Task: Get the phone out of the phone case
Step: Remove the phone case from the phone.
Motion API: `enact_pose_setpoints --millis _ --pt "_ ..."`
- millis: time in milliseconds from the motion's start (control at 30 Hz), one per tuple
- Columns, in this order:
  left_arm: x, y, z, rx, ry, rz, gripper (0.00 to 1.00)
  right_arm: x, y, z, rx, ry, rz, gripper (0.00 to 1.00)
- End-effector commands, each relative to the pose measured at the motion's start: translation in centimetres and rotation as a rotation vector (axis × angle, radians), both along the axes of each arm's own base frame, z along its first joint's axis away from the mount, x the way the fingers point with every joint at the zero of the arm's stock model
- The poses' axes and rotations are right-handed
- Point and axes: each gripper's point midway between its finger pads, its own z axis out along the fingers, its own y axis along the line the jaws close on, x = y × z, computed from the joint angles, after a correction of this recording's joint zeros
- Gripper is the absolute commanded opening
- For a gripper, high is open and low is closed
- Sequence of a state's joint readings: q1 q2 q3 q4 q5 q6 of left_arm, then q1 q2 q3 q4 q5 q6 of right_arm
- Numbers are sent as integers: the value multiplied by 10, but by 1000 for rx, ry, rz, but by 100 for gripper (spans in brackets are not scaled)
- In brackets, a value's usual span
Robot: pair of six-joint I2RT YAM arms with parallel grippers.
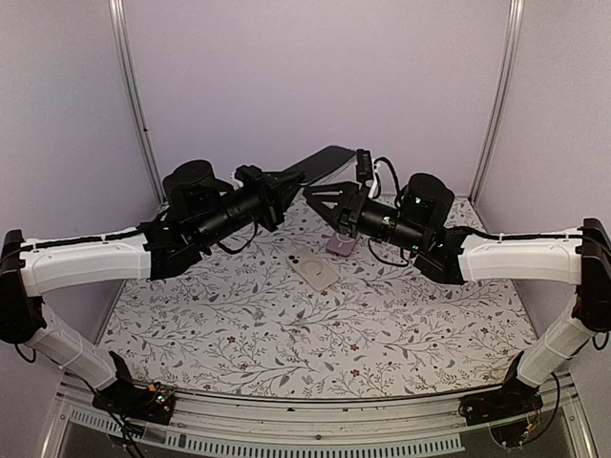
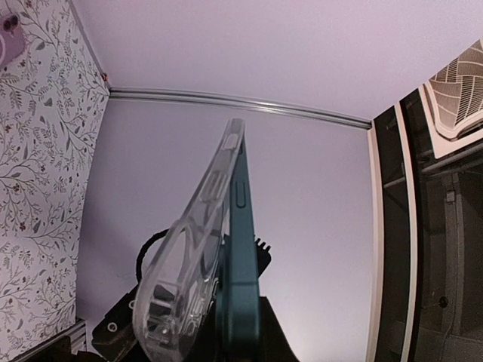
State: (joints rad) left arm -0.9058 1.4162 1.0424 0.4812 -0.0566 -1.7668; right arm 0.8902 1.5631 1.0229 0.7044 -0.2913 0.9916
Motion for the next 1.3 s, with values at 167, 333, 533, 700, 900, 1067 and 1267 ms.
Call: enact_pose_setpoints --millis 167,333,533,700,900,1067,1267 --pt "-9 -2 30 -79 -70 -29 0 0 5 15 28 -41 2 37" --pt "-9 -2 27 -75 -66 -29 0 1 5 21 38 -50 -2 30" --pt "-10 -2 20 -68 -54 -31 0 2 6 31 51 -67 -4 22" --pt "-11 0 14 -59 -44 -29 0 1 6 35 44 -99 -5 7" --pt "-13 2 3 -24 -31 -23 0 1 3 32 -4 -130 -28 0" --pt "-14 1 -3 -6 -26 -25 0 0 -2 38 -37 -172 -51 0" --pt "-17 0 -12 44 -21 -22 0 3 -13 41 -96 -222 -114 0"
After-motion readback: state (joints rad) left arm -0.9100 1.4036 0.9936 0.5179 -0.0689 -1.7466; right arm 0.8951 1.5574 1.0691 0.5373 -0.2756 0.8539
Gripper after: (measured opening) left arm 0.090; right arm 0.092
